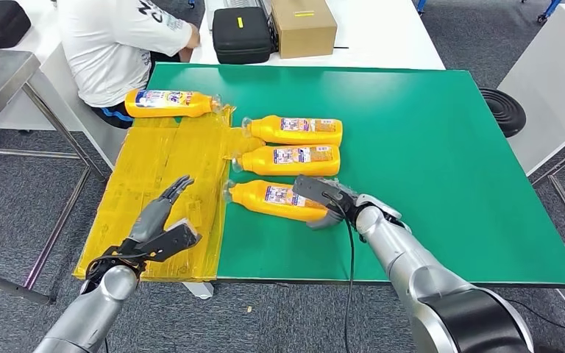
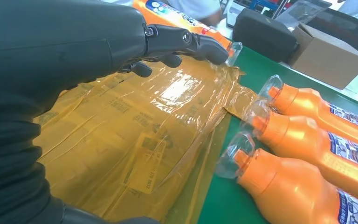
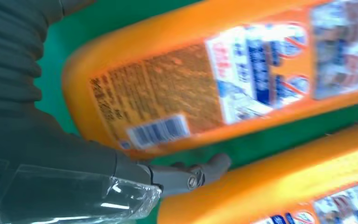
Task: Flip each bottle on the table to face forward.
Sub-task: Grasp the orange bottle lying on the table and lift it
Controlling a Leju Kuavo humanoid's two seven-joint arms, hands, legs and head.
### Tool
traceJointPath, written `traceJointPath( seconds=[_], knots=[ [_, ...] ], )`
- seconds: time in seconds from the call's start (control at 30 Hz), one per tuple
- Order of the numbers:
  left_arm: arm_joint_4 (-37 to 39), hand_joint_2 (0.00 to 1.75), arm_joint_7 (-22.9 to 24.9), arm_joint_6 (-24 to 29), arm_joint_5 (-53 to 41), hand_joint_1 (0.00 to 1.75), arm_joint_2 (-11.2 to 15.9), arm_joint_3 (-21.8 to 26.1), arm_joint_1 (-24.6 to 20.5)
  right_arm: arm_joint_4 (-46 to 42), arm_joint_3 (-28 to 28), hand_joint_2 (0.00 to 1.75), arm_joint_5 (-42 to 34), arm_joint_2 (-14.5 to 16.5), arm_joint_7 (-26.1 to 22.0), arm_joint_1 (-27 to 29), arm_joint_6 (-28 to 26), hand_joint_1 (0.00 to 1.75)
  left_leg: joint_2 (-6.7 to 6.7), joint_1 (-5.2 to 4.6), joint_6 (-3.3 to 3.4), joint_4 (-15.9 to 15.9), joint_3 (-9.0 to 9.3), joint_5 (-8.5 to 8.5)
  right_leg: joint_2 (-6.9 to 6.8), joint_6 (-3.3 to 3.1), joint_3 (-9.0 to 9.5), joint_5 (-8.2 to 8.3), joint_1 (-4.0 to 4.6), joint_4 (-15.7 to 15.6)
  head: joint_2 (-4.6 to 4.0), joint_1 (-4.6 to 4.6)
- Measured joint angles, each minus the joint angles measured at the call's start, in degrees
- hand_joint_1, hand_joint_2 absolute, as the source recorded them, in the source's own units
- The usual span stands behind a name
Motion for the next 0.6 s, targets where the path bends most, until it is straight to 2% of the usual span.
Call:
traceJointPath(
  seconds=[0.23, 0.6],
  knots=[
    [1.0, 1.75, 0.2, 0.7, 0.9, 0.00, -0.2, 0.0, -0.5, 1.1, 1.0, 1.75, 0.0, -0.5, 3.3, -1.0, 3.9, 0.00, 0.01, 0.00, 0.00, 0.0, 0.01, 0.00, 0.01, 0.00, -0.01, 0.00, 0.00, 0.0, 0.00, 0.00],
    [1.6, 1.75, 0.3, 0.8, 1.0, 0.00, -0.5, 0.0, -0.7, 1.7, 1.6, 1.75, 0.1, -0.7, 3.8, -1.5, 4.4, 0.00, 0.01, 0.00, 0.00, 0.0, 0.00, 0.00, 0.00, 0.00, 0.00, 0.00, 0.00, 0.0, 0.00, 0.00]
  ],
)
